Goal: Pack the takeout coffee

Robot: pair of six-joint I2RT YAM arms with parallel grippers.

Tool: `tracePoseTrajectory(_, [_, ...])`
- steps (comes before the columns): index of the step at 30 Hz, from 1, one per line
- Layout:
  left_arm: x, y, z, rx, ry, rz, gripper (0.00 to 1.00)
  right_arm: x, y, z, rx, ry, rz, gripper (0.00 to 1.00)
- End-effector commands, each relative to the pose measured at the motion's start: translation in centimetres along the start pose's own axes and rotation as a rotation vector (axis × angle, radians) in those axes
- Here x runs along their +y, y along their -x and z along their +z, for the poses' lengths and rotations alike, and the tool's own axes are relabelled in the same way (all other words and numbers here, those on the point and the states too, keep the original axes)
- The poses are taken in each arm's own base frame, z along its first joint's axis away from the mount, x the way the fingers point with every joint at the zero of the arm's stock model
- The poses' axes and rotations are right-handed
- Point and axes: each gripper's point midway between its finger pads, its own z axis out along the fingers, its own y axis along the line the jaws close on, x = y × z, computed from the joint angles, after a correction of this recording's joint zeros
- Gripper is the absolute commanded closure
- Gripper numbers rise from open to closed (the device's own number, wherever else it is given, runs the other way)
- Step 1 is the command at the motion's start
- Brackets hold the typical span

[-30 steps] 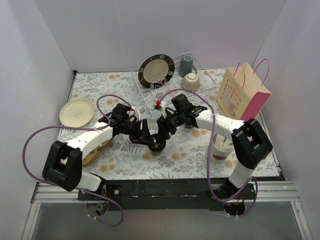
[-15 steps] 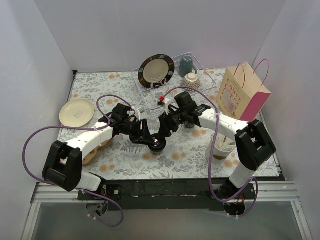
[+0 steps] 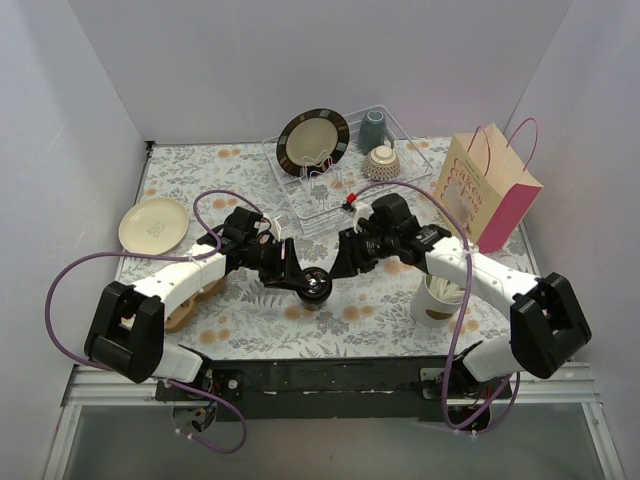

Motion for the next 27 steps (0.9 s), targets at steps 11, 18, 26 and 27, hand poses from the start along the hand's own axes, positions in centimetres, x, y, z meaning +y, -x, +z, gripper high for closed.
tracePoseTrajectory(11, [3.6,-0.7,0.7,0.023,0.161,-0.039,0.55,-1.5,-3.0,1.2,0.006,-0.035,0.251,0.53])
tracePoseTrajectory(18, [3.6,-0.7,0.7,0.023,0.168,-0.04,0.56,-1.4,-2.8,1.9,0.01,-0.001,0.281,0.54])
tracePoseTrajectory(26, [3.9,-0.8,0.8,0.027,0.172,-0.044,0.56,-0.2,-2.3,1.8,0.0,0.055,0.28,0.54])
tracePoseTrajectory(27, [3.9,-0.9,0.8,0.03,0.174,-0.044,0.56,-0.1,-2.4,1.7,0.002,0.058,0.283,0.54])
